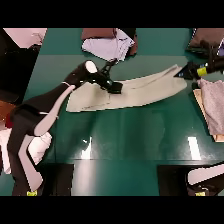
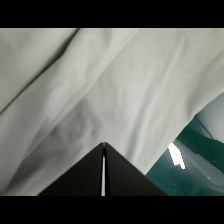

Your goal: Fold the shirts.

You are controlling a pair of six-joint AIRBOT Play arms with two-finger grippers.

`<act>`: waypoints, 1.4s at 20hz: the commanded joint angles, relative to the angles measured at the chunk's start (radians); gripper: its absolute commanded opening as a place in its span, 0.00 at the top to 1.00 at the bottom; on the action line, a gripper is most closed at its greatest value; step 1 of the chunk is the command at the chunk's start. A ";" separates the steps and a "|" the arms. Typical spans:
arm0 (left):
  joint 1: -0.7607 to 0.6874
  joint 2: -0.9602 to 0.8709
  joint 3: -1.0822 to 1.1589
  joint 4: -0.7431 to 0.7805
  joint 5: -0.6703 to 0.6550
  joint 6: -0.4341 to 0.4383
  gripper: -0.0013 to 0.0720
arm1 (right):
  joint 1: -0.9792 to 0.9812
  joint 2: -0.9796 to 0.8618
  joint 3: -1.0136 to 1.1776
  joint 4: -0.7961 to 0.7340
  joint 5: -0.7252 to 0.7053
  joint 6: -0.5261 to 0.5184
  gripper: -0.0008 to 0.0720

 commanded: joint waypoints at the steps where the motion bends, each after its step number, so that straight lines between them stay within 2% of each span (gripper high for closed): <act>1: -0.036 -0.114 0.116 0.002 -0.008 -0.074 0.94 | 0.107 0.024 0.180 0.006 0.071 0.091 0.97; 5: -0.036 -0.122 0.131 0.002 0.025 -0.081 0.94 | 0.250 0.024 0.301 0.006 0.063 0.104 0.97; 8: -0.034 -0.124 0.131 0.020 0.029 -0.082 0.94 | 0.338 0.024 0.304 0.007 0.045 0.103 0.97; 14: -0.031 -0.107 0.133 0.027 -0.018 -0.077 0.94 | 0.453 0.024 0.285 0.088 -0.085 0.021 0.97; 18: -0.016 -0.019 0.141 0.176 -0.036 -0.079 0.94 | 0.480 0.024 0.284 0.085 -0.162 -0.011 0.97; 21: 0.069 0.079 0.154 0.254 -0.097 -0.078 0.94 | 0.520 0.019 0.284 0.084 -0.208 -0.051 0.96; 26: 0.306 0.286 0.154 0.347 -0.186 -0.078 0.94 | 0.684 -0.089 0.285 0.100 -0.335 -0.130 0.96; 27: 0.354 0.325 0.154 0.347 -0.200 -0.077 0.94 | 0.727 -0.131 0.285 0.141 -0.380 -0.159 0.94; 28: 0.397 0.359 0.154 0.347 -0.214 -0.078 0.94 | 0.769 -0.174 0.286 0.188 -0.430 -0.199 0.83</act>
